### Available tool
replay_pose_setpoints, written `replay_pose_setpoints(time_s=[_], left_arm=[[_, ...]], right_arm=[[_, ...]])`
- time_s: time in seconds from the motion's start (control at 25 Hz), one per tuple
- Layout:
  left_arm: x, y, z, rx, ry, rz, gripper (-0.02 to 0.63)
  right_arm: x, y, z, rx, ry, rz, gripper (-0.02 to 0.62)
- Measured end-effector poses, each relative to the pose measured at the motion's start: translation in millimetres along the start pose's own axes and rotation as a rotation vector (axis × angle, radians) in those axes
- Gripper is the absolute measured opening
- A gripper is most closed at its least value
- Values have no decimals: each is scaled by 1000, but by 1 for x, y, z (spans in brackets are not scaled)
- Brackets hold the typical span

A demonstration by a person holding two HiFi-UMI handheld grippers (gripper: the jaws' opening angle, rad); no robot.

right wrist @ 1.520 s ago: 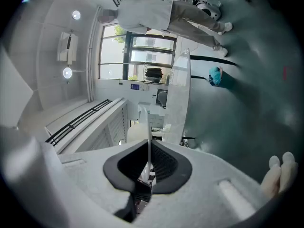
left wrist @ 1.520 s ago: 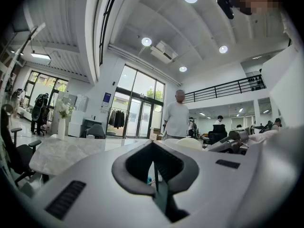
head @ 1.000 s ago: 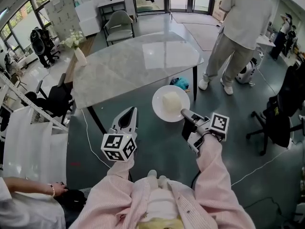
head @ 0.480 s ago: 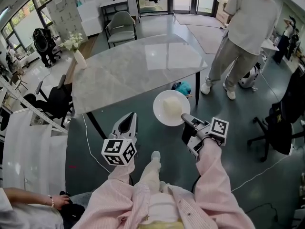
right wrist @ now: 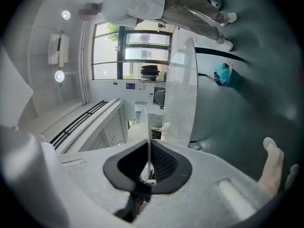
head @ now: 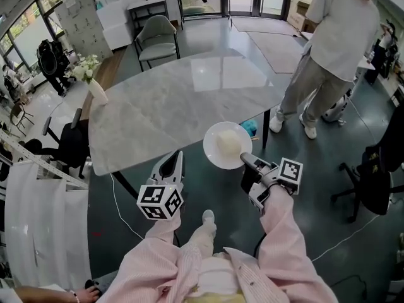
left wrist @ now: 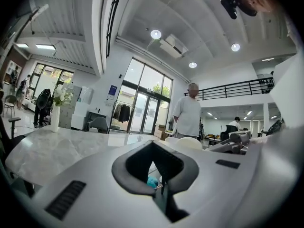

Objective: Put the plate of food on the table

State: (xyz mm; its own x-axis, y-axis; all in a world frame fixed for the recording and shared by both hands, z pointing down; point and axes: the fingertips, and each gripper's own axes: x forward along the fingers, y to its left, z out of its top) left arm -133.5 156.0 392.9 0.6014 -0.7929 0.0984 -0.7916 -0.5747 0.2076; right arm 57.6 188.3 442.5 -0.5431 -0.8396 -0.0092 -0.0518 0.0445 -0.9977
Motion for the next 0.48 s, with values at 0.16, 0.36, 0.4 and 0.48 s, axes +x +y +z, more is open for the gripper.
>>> replay_pose_setpoints(time_s=[0.16, 0.36, 0.4, 0.48], left_arm=[[47, 24, 9, -7, 13, -8, -8], [96, 58, 18, -21, 22, -16, -8], [104, 63, 19, -26, 21, -18, -8], [116, 69, 19, -39, 20, -24, -8]], right_arm=[[39, -1, 33, 2, -5, -2, 15], [82, -2, 64, 2, -19, -4, 15], [88, -3, 69, 3, -23, -4, 15], [97, -6, 77, 5, -30, -6, 15]])
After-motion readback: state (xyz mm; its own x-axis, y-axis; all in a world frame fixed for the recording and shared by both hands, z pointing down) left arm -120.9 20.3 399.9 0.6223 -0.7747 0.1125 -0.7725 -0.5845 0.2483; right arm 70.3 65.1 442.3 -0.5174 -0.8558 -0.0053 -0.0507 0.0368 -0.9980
